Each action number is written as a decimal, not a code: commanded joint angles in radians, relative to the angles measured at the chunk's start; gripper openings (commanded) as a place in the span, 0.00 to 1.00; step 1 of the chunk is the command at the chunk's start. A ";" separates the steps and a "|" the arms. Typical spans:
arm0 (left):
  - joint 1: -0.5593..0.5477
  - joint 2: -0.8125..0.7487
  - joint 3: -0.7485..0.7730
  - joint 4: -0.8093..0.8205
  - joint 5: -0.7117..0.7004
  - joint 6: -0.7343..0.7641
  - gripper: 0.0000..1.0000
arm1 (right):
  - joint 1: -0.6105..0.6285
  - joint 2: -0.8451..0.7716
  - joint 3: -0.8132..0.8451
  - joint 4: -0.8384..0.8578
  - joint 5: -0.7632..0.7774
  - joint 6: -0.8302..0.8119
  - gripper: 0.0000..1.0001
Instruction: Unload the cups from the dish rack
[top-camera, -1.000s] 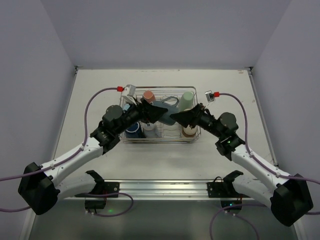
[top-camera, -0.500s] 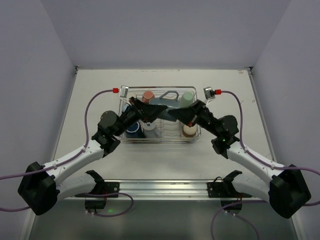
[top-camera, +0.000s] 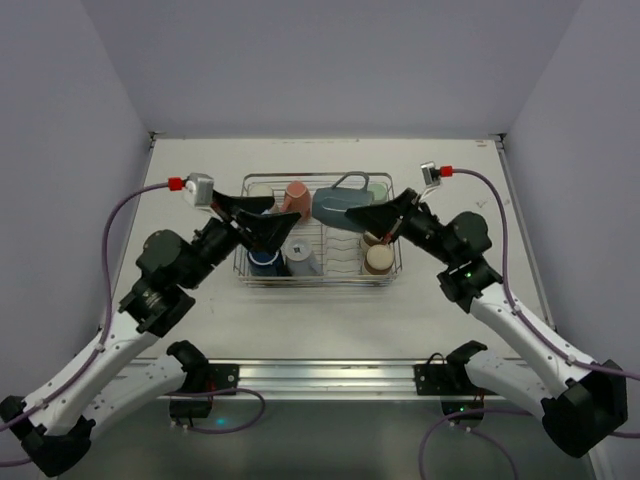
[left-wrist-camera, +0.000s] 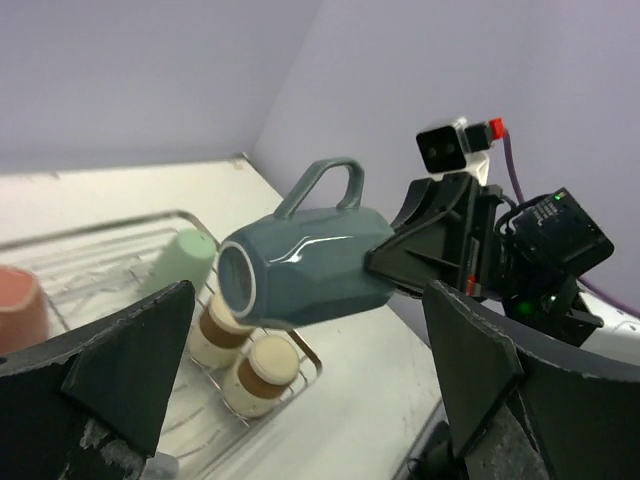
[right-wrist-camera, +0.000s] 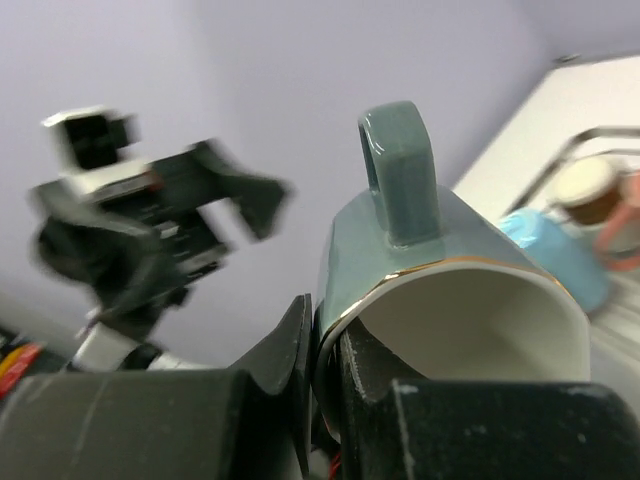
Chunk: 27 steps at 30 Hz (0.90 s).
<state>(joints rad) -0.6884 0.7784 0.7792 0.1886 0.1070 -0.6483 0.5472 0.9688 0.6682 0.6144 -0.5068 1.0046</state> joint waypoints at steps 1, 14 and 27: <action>0.001 -0.085 0.118 -0.292 -0.145 0.229 1.00 | -0.082 -0.050 0.148 -0.252 0.112 -0.181 0.00; 0.001 -0.119 0.014 -0.650 -0.421 0.375 1.00 | -0.372 0.456 0.827 -1.235 0.691 -0.727 0.00; 0.027 -0.088 -0.052 -0.612 -0.334 0.391 1.00 | -0.403 1.004 1.185 -1.424 0.663 -0.828 0.00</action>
<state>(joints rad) -0.6750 0.6769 0.7280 -0.4419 -0.2672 -0.2916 0.1493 1.9614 1.7512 -0.8024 0.1829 0.2329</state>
